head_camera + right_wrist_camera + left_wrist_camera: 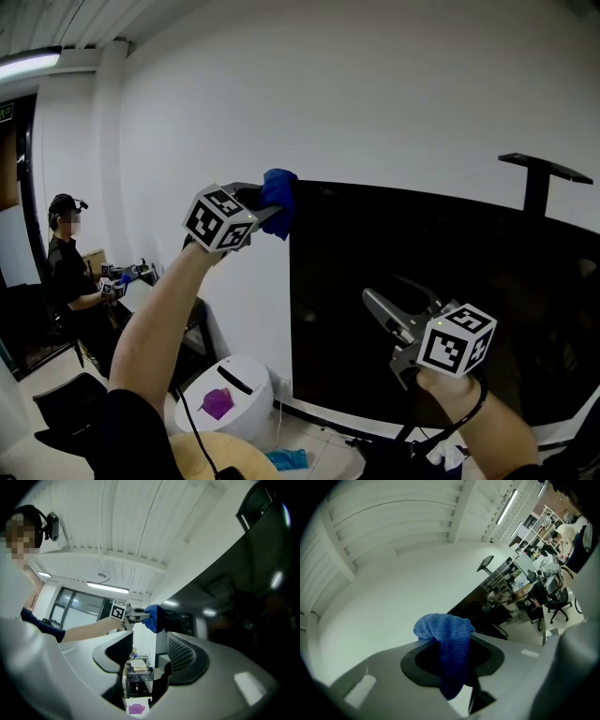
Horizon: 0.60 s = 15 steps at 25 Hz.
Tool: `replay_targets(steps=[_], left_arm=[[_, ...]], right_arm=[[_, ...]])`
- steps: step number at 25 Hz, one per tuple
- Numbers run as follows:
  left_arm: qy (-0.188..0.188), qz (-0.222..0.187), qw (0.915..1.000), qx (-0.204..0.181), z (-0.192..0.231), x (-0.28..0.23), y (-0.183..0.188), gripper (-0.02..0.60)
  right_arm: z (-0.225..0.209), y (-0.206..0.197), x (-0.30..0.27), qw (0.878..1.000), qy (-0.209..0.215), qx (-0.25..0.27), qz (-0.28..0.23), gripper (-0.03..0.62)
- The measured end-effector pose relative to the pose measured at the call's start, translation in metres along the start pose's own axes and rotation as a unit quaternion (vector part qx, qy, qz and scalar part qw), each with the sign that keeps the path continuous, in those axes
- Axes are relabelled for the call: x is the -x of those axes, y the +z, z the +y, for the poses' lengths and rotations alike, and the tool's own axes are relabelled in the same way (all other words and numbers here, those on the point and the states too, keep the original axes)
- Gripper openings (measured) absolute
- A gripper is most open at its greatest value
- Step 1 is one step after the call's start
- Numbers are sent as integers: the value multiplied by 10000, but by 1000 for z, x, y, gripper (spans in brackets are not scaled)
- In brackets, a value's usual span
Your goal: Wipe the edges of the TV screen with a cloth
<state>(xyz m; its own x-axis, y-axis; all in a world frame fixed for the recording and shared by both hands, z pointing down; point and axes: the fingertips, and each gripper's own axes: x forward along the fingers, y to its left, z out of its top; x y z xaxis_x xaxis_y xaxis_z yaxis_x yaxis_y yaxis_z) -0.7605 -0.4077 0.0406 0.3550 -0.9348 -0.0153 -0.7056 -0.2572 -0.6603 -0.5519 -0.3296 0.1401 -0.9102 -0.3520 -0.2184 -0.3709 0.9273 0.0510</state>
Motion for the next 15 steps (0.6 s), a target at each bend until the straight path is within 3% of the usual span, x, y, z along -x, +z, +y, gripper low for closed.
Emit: replay_targets(steps=[5,15], left_arm=[[83,24,10000,-18,26,-1,24,120],[391,276,9976,-504,73,2,78,120]], right_arm=[[-5,9,3,10000,-51,60,-44,233],[-38,61,15,9972,-430,539,-289,232]])
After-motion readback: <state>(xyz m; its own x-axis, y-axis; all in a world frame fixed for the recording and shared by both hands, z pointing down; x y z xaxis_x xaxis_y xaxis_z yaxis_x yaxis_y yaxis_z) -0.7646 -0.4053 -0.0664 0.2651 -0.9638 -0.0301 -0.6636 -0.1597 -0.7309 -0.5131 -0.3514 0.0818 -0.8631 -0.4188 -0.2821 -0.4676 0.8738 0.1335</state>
